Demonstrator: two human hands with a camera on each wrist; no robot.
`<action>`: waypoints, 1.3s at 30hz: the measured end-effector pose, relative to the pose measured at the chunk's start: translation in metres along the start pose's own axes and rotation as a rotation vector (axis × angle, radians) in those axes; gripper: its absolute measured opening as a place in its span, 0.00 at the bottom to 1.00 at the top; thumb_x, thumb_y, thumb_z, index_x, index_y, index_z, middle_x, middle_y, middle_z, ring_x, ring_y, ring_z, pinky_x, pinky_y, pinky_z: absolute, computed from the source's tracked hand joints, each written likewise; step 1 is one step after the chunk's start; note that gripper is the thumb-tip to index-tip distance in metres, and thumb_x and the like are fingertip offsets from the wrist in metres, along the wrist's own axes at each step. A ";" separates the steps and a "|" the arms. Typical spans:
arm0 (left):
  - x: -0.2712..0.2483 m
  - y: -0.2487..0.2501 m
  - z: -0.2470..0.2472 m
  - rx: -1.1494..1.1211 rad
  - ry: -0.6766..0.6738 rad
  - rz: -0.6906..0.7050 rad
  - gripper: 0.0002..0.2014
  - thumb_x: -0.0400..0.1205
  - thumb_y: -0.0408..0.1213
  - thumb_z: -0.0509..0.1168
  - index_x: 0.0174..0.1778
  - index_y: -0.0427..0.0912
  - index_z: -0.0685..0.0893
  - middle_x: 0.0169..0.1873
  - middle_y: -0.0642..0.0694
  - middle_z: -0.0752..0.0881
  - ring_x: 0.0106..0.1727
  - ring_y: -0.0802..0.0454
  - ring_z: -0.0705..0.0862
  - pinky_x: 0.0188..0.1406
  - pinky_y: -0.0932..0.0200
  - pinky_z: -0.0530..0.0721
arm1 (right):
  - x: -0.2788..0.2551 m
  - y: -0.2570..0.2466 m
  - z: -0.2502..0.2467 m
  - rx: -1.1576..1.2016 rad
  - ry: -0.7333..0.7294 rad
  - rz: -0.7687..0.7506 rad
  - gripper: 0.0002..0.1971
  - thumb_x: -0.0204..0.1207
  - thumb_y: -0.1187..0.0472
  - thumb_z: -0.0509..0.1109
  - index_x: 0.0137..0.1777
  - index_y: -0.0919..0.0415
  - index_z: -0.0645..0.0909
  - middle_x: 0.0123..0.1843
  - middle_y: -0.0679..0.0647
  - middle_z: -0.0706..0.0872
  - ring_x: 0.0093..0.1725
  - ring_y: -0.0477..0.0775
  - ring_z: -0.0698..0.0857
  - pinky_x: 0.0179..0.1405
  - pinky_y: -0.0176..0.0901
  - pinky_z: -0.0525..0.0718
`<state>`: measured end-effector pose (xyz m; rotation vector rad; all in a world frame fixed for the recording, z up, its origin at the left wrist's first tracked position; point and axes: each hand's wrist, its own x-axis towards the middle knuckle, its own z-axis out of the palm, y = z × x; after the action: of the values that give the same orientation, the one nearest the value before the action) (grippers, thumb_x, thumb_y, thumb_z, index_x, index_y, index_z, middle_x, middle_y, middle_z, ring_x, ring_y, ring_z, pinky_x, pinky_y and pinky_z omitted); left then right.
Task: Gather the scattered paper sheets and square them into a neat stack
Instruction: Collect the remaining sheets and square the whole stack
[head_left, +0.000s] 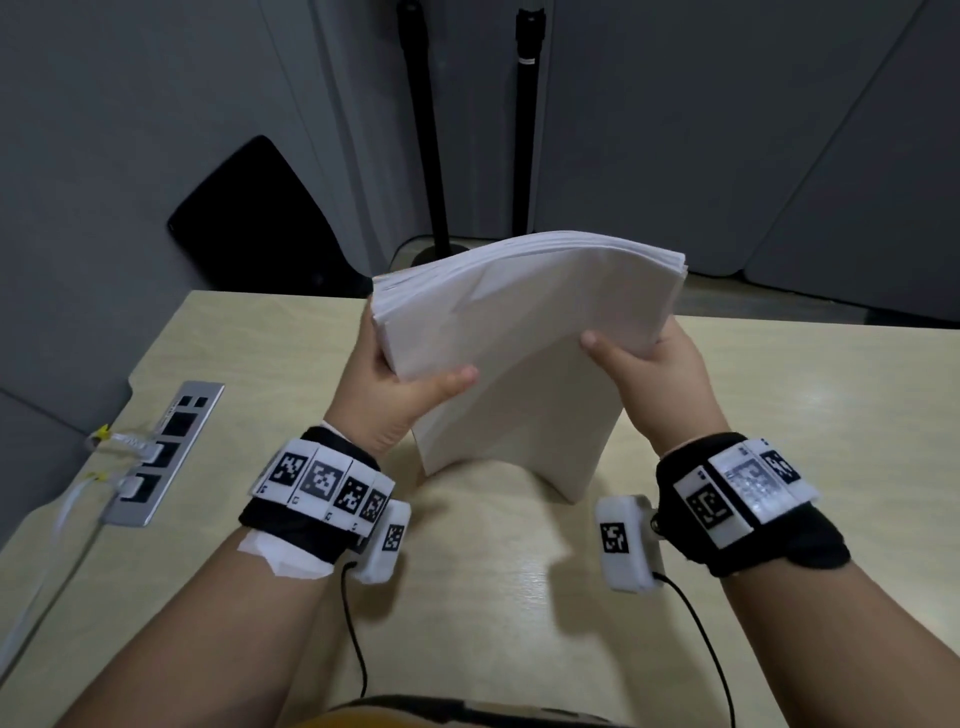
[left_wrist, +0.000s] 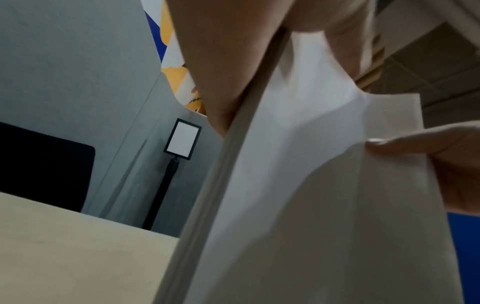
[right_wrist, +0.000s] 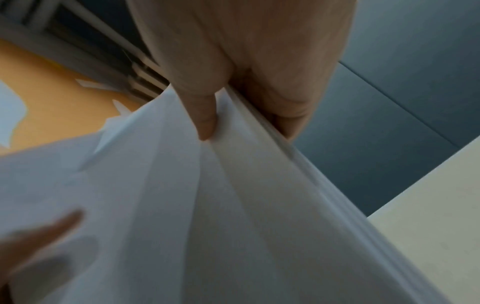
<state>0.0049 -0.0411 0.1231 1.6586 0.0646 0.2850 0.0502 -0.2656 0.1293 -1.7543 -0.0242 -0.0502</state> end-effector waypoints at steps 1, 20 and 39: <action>0.000 -0.003 0.000 0.041 0.022 -0.045 0.35 0.60 0.50 0.82 0.63 0.43 0.82 0.57 0.43 0.88 0.61 0.48 0.86 0.63 0.39 0.84 | 0.000 0.003 0.000 0.004 -0.019 0.009 0.09 0.76 0.61 0.74 0.50 0.46 0.83 0.49 0.42 0.89 0.50 0.44 0.88 0.53 0.50 0.86; 0.007 0.017 -0.010 -0.095 0.052 0.026 0.05 0.68 0.44 0.76 0.38 0.57 0.93 0.39 0.55 0.92 0.47 0.54 0.89 0.55 0.49 0.86 | 0.002 -0.011 -0.015 0.243 -0.192 -0.035 0.06 0.76 0.66 0.72 0.47 0.55 0.89 0.45 0.48 0.92 0.49 0.48 0.89 0.53 0.41 0.87; 0.007 -0.020 -0.014 -0.047 -0.040 -0.168 0.16 0.62 0.41 0.83 0.43 0.61 0.92 0.46 0.52 0.93 0.53 0.53 0.90 0.59 0.45 0.84 | 0.010 0.009 -0.015 0.050 -0.340 0.116 0.10 0.71 0.70 0.76 0.47 0.54 0.89 0.51 0.53 0.92 0.54 0.52 0.90 0.61 0.50 0.84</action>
<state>0.0113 -0.0237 0.1053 1.6003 0.1648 0.1245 0.0605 -0.2822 0.1239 -1.6934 -0.1699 0.3301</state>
